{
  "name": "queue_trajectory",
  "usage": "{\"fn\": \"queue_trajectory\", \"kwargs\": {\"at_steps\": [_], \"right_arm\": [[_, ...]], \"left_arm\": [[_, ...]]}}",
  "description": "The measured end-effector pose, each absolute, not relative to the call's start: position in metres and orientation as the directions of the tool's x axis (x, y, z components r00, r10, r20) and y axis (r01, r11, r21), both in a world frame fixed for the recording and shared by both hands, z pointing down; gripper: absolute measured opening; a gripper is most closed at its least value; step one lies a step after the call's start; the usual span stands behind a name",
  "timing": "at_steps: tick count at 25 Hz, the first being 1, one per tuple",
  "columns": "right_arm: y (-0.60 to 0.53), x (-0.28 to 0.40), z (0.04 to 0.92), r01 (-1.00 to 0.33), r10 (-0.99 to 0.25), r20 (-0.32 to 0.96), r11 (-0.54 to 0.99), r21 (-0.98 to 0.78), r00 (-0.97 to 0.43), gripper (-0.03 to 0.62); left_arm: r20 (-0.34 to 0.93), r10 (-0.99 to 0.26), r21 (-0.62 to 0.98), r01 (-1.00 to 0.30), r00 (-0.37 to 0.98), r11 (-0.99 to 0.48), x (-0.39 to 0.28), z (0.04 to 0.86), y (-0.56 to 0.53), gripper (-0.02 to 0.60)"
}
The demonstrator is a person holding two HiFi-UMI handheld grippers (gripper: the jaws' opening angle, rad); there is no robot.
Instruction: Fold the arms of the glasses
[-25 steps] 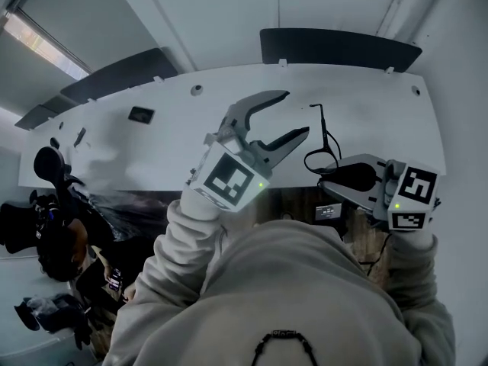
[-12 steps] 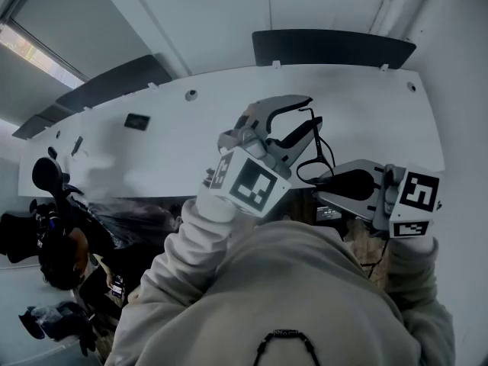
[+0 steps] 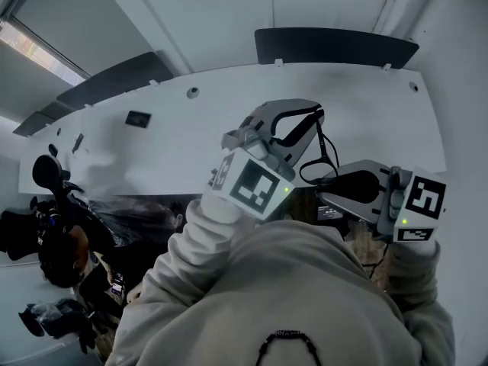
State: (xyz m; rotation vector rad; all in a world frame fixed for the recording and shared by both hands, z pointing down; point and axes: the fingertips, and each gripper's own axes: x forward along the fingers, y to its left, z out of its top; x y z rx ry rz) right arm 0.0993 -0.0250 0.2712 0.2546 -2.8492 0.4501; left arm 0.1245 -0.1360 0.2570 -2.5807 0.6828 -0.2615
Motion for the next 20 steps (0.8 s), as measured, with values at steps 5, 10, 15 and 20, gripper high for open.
{"fn": "queue_trajectory", "kwargs": {"at_steps": [5, 10, 15, 20], "right_arm": [[-0.027, 0.1, 0.269, -0.216, -0.145, 0.267, 0.942, -0.258, -0.953, 0.06], [-0.027, 0.1, 0.266, -0.219, -0.154, 0.253, 0.943, -0.25, -0.955, 0.06], [-0.026, 0.098, 0.261, -0.217, -0.159, 0.244, 0.948, -0.234, -0.957, 0.06], [-0.025, 0.096, 0.261, -0.218, -0.161, 0.233, 0.945, -0.244, -0.959, 0.058]], "left_arm": [[0.067, -0.488, -0.422, -0.418, 0.87, -0.804, 0.124, 0.257, -0.132, 0.025], [0.052, -0.458, -0.359, -0.412, 0.887, -0.838, 0.125, 0.259, -0.127, 0.021], [0.017, -0.416, -0.272, -0.396, 0.909, -0.877, 0.122, 0.258, -0.121, 0.021], [0.006, -0.356, -0.192, -0.348, 0.934, -0.917, 0.125, 0.263, -0.115, 0.021]]}}
